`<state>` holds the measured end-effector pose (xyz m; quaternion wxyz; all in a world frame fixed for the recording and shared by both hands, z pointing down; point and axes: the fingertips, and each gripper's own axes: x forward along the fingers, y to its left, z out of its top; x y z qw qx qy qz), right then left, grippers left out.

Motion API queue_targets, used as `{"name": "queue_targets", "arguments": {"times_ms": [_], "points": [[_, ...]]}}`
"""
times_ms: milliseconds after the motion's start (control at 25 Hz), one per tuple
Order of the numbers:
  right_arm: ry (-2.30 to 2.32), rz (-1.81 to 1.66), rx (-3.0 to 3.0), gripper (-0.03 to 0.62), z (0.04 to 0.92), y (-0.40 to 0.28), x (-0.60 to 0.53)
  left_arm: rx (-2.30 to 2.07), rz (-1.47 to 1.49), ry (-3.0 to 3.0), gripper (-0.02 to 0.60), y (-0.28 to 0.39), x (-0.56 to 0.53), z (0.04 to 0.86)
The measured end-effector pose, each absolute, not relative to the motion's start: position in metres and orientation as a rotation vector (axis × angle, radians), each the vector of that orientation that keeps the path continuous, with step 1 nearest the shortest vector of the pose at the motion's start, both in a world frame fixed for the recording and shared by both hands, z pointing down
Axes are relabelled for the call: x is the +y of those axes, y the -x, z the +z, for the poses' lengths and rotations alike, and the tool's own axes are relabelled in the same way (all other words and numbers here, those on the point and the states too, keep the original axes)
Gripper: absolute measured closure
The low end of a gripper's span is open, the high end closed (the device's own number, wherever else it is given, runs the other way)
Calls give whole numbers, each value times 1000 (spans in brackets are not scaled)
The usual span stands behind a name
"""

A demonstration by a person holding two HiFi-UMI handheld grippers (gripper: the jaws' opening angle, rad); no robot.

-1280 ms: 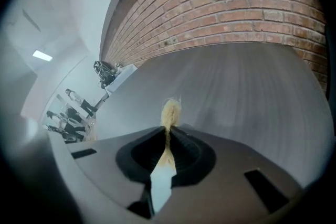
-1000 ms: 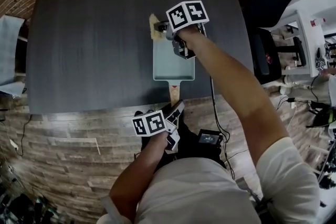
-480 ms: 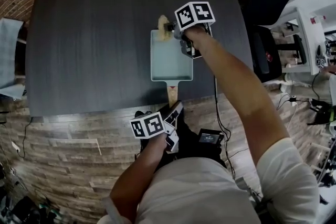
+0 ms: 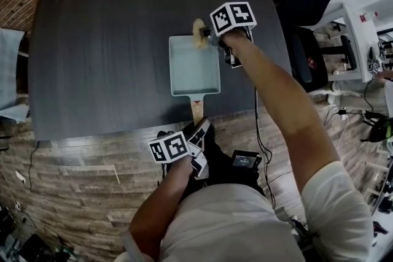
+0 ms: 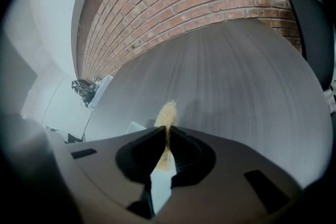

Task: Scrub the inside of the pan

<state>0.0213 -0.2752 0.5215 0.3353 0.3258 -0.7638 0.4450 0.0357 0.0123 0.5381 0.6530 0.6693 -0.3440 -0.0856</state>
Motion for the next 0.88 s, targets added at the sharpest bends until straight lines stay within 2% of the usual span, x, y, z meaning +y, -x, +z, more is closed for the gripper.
{"name": "queue_targets", "arguments": {"times_ms": [440,640,880], "points": [[-907,1082,-1921,559,520,-65,-278,-787,-197,-1519,500,-34,11,538],[-884,1057,-1968,560,508,-65,-278,-779,-198,-1512,500,-36,11,539],[-844,758,-2008,560,482,-63,-287,-775,-201,-1505,500,-37,9,540]]}}
